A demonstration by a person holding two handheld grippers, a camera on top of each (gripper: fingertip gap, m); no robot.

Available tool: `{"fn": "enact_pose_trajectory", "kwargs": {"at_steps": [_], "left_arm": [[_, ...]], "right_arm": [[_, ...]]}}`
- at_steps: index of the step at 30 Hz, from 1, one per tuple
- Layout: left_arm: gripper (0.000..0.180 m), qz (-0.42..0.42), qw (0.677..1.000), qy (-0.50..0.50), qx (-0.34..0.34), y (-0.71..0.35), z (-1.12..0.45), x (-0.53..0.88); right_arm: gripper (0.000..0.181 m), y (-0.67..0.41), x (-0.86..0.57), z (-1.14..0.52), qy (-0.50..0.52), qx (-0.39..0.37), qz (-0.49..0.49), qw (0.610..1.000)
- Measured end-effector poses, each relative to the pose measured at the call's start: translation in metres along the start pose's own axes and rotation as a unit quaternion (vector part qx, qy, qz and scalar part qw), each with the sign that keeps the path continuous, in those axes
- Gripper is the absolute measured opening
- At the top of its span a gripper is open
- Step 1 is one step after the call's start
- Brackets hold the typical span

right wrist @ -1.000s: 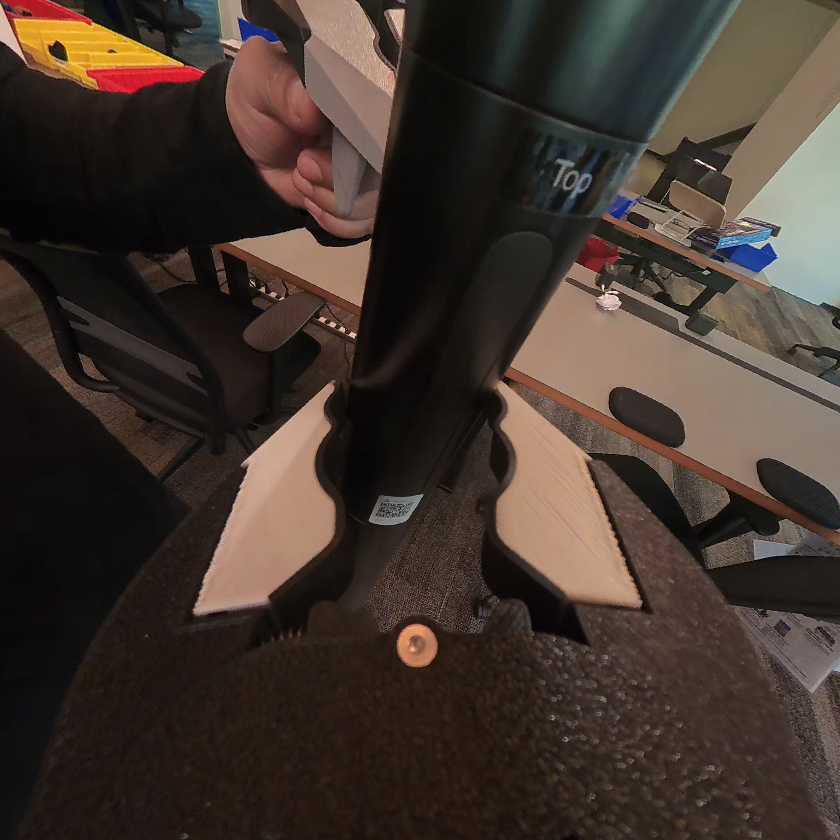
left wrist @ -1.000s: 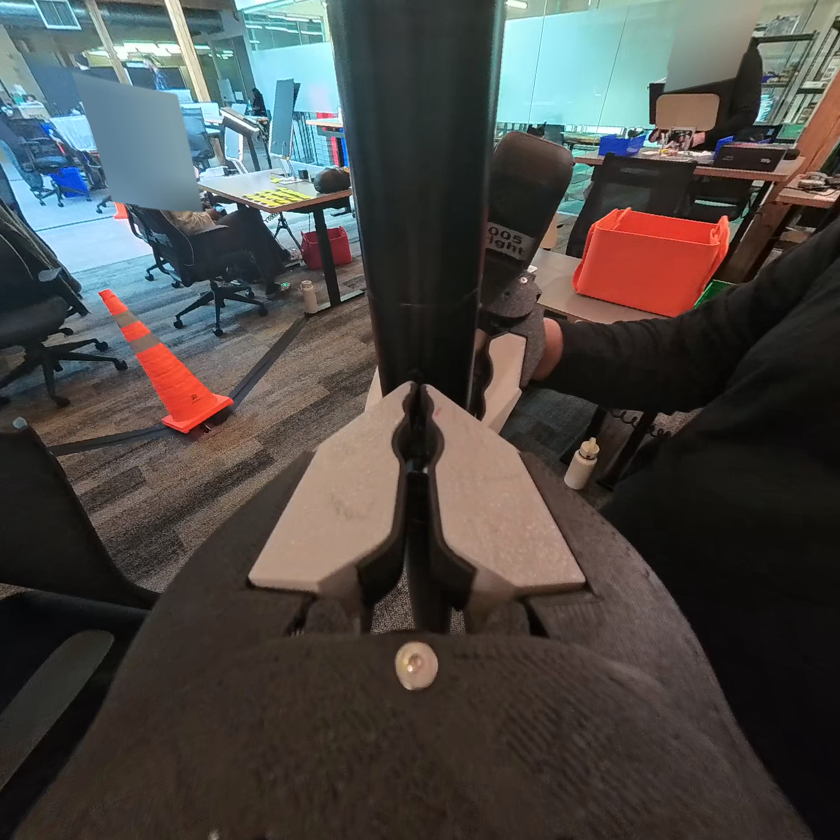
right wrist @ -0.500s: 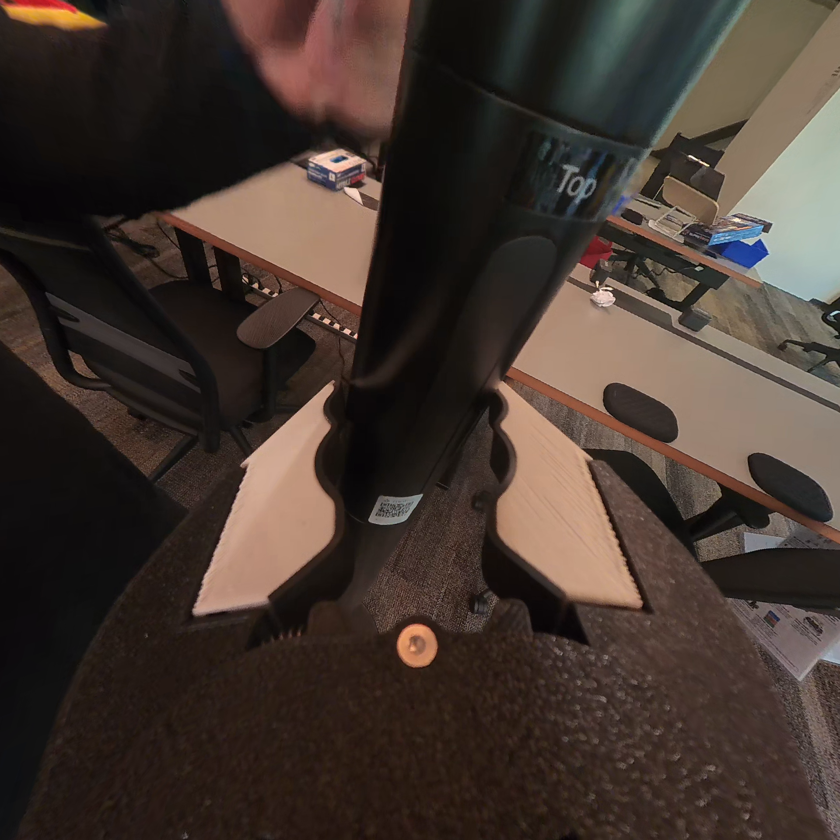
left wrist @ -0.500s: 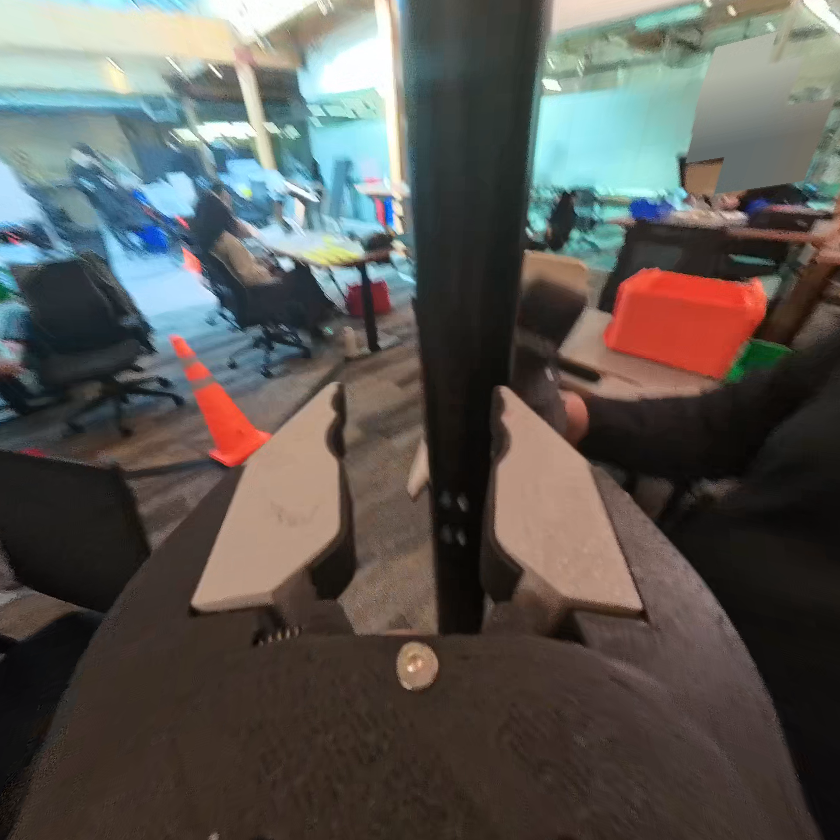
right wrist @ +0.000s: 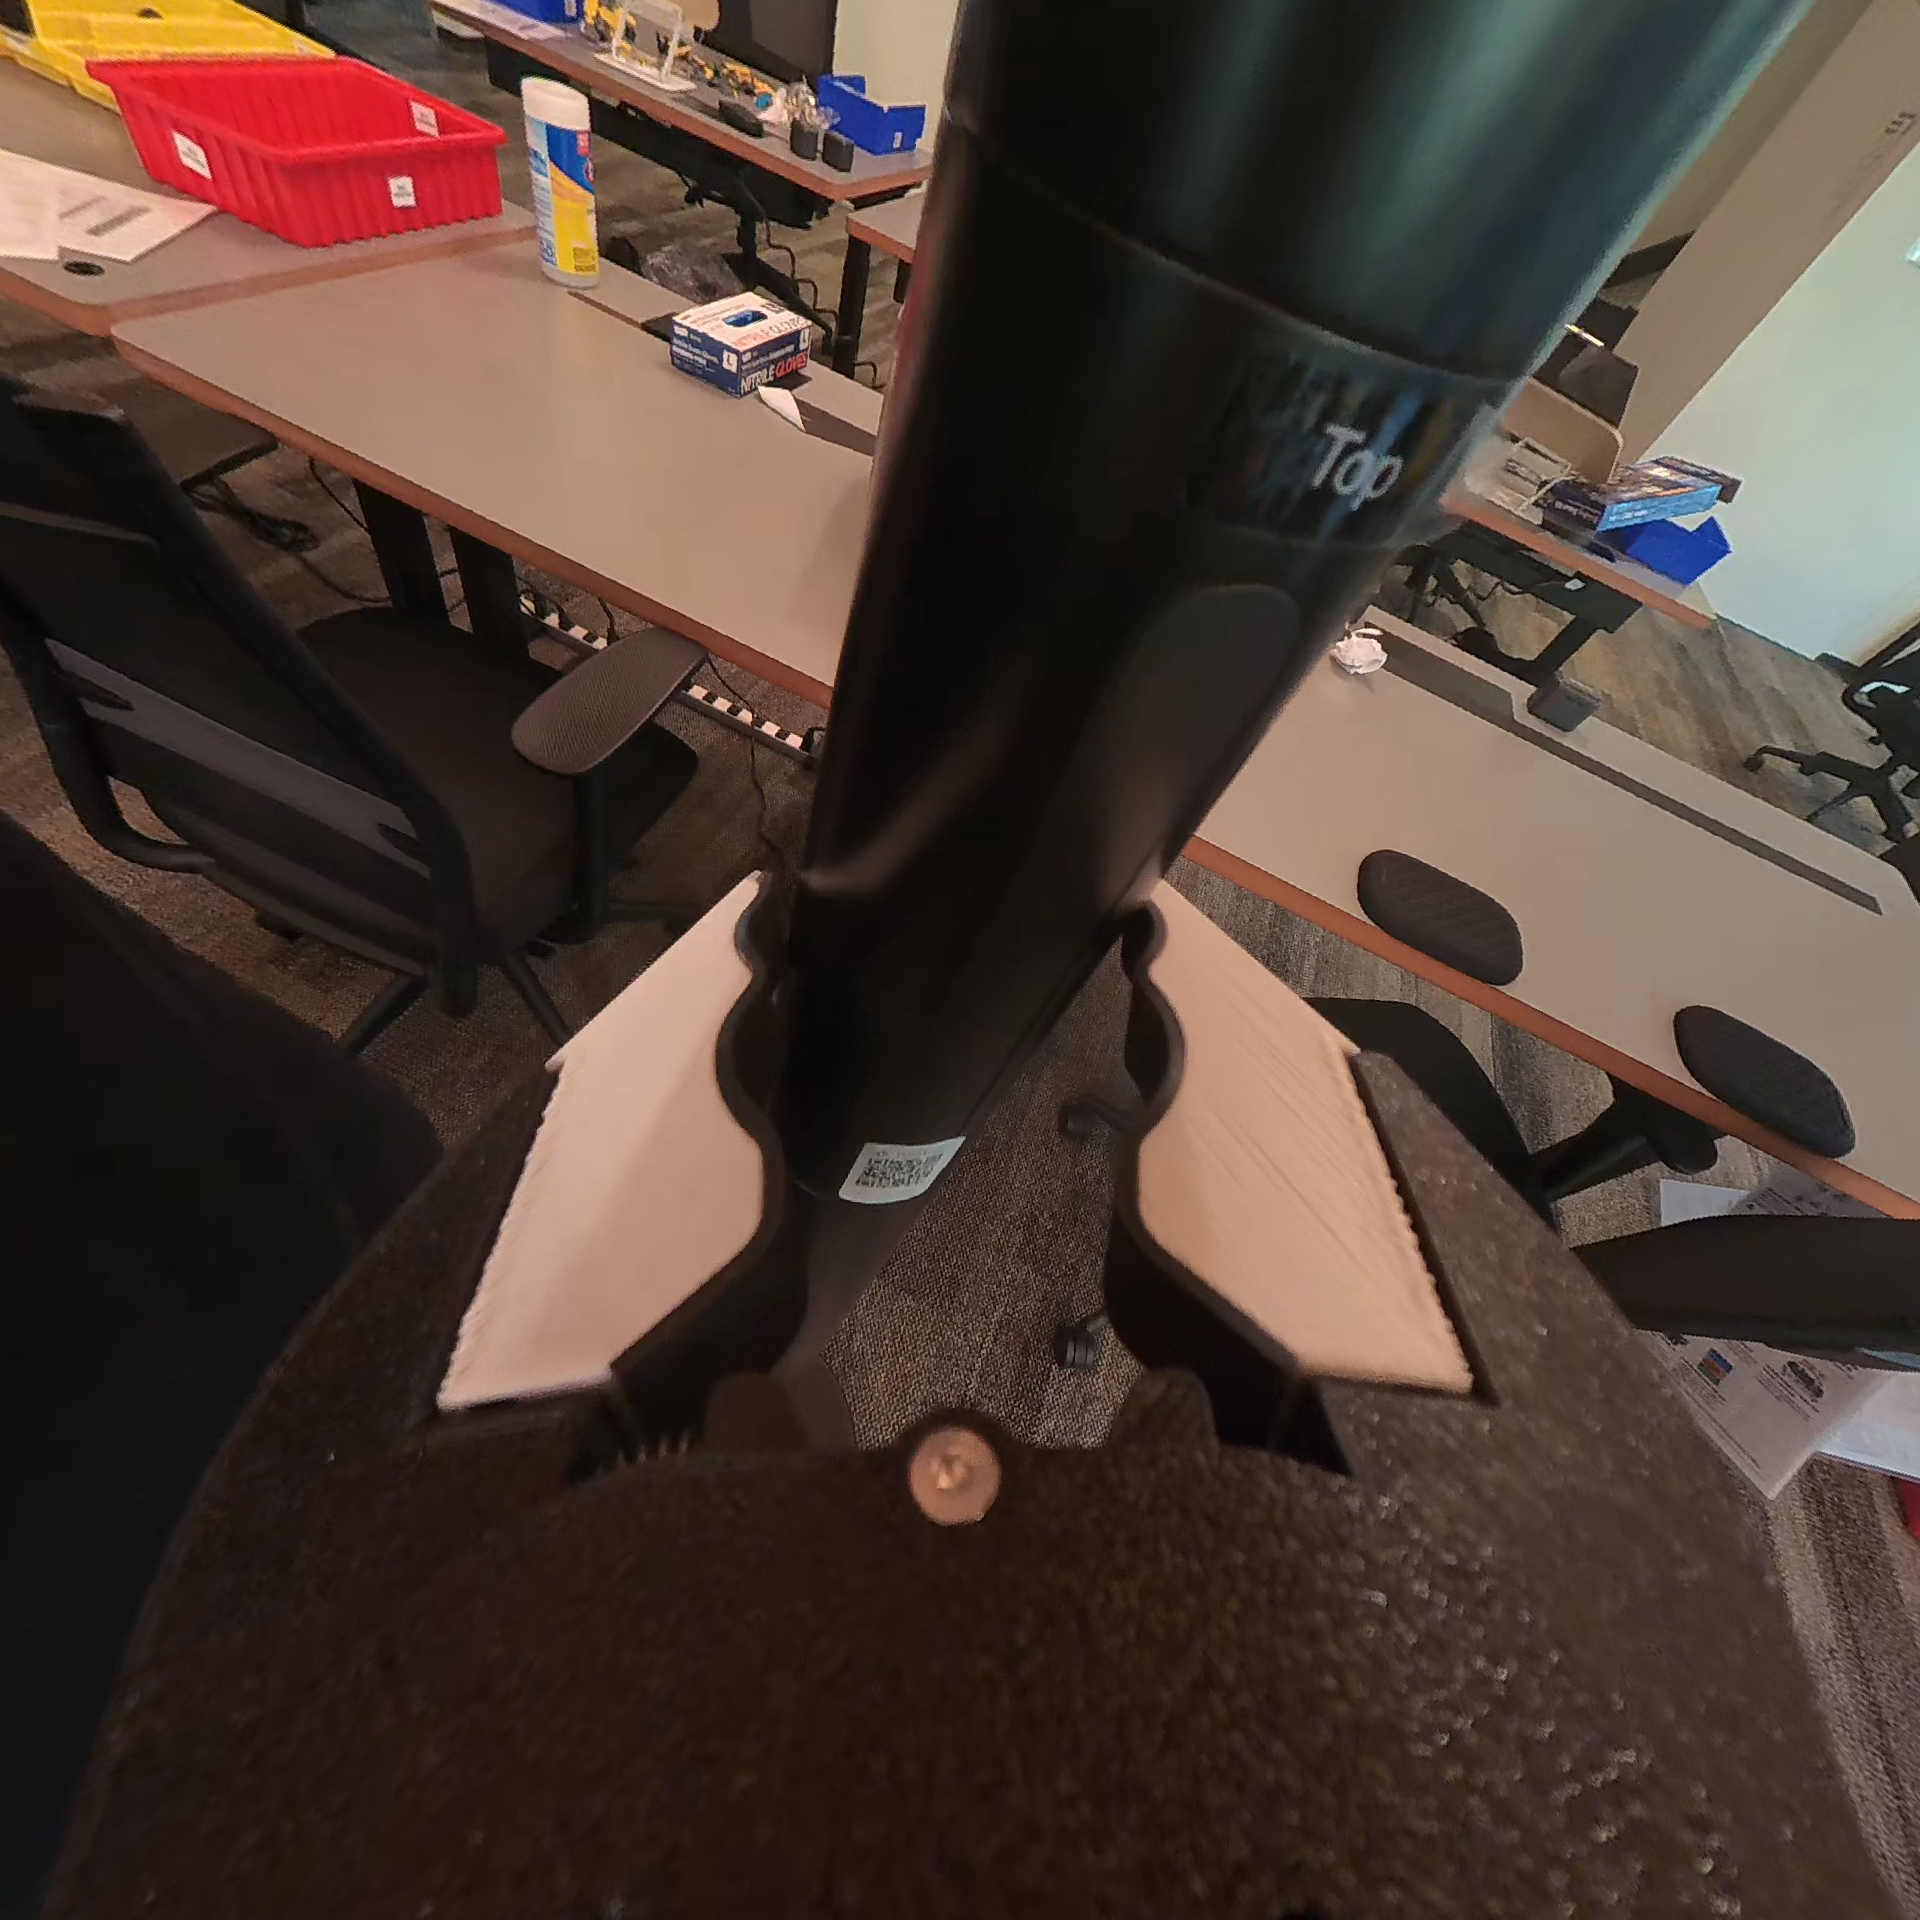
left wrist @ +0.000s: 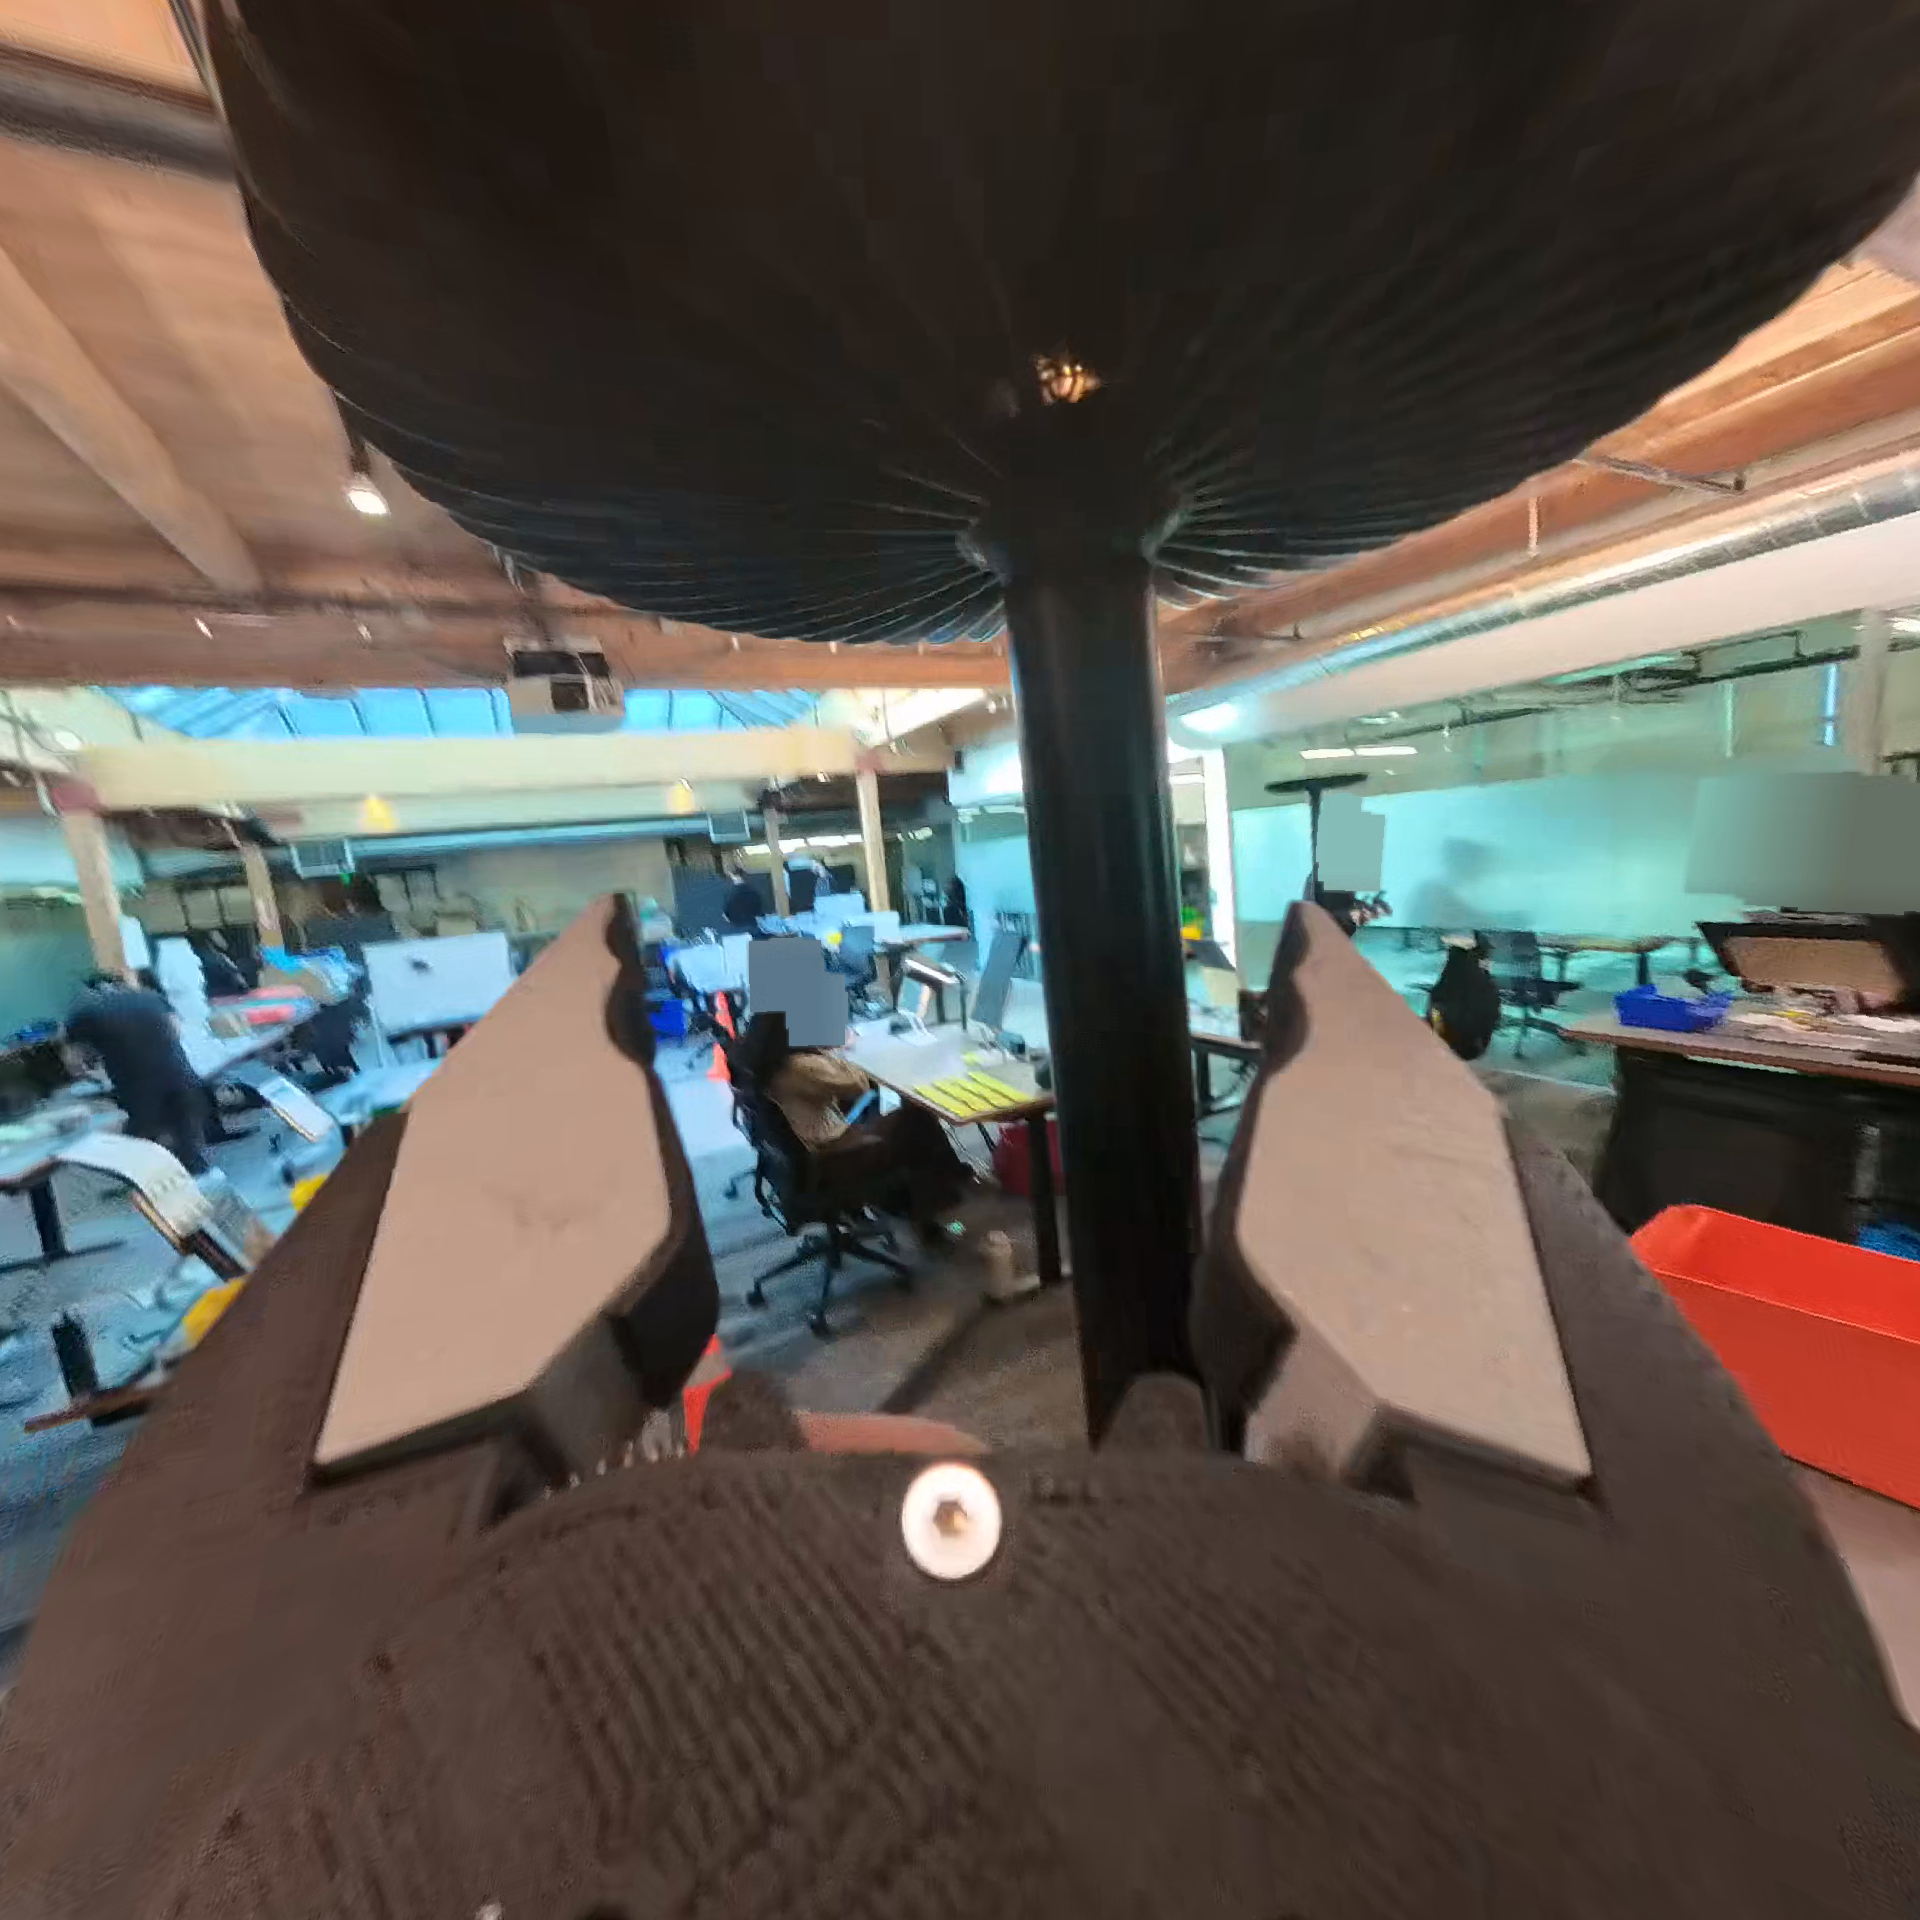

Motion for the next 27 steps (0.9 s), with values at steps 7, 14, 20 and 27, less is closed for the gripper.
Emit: {"fn": "enact_pose_trajectory", "kwargs": {"at_steps": [7,14,20,27], "left_arm": [[0.111,-0.018,0.999,-0.04,-0.017,-0.032,-0.004,0.009],[0.099,-0.064,0.993,-0.055,0.084,0.049,0.002,-0.005],[0.103,-0.063,0.976,-0.029,0.207,0.139,0.014,-0.019],[0.11,-0.026,0.964,0.014,0.264,0.204,0.02,-0.029]], "right_arm": [[0.065,0.001,-0.001,0.0,-0.013,-0.003,-0.012,1.0],[0.069,-0.04,-0.019,0.03,0.008,-0.025,0.003,1.0],[0.055,-0.201,-0.05,0.108,0.198,-0.094,0.1,0.971],[0.052,-0.377,-0.072,0.196,0.331,-0.163,0.158,0.916]]}}
Point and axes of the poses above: each gripper's, where its closed fingertips meet, z back along the fingers, y out of its underside, x = y × z across the jaws, the point moved 8 cm from there along z, back along the fingers, and after that the axes turned 11 degrees about -x, right-handed, at the moved point
